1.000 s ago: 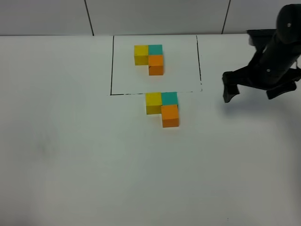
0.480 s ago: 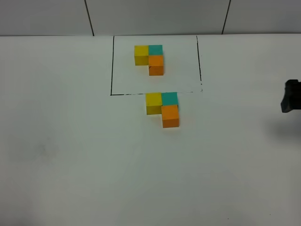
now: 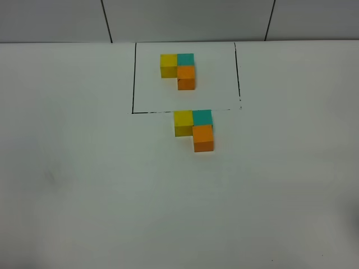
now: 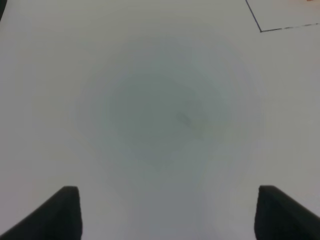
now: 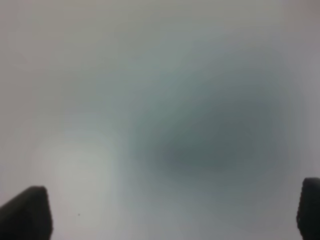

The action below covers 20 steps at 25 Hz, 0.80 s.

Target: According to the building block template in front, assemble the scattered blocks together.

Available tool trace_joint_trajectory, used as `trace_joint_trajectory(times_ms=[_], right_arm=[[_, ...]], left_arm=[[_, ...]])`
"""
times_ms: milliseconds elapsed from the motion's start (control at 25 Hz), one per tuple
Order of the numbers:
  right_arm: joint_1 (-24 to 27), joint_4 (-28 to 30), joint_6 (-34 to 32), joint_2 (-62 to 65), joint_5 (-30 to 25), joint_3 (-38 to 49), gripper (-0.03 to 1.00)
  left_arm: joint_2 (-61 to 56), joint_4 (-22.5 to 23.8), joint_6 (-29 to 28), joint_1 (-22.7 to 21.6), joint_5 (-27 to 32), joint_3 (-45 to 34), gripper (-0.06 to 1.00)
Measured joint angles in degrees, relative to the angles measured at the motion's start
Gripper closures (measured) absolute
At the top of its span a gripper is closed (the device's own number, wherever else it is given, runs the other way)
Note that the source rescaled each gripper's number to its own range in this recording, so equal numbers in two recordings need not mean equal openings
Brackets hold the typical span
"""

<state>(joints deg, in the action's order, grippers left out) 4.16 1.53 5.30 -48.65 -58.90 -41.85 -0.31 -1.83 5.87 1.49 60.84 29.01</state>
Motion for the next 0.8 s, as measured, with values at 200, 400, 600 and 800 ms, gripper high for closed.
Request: trace_joint_trajectory(times_ms=[200,400,600,800], right_arm=[[0.0,-3.2,0.0,10.9,-0.4,5.2,-0.03],[0.0,-6.7,0.1,18.1,-0.2,8.9,-0.03],[-0.4,-8.3,0.7,24.0,-0.1,11.6,-0.03],[-3.1,-8.3,2.1,28.8,-0.7,12.1,-0.03]], left_arm=[[0.0,0.0,-0.1,0.0,0.0,0.0,0.30],[0.0,0.0,0.0,0.0,0.0,0.0,0.30],[0.0,0.0,0.0,0.0,0.0,0.0,0.30],[0.0,0.0,0.0,0.0,0.0,0.0,0.30]])
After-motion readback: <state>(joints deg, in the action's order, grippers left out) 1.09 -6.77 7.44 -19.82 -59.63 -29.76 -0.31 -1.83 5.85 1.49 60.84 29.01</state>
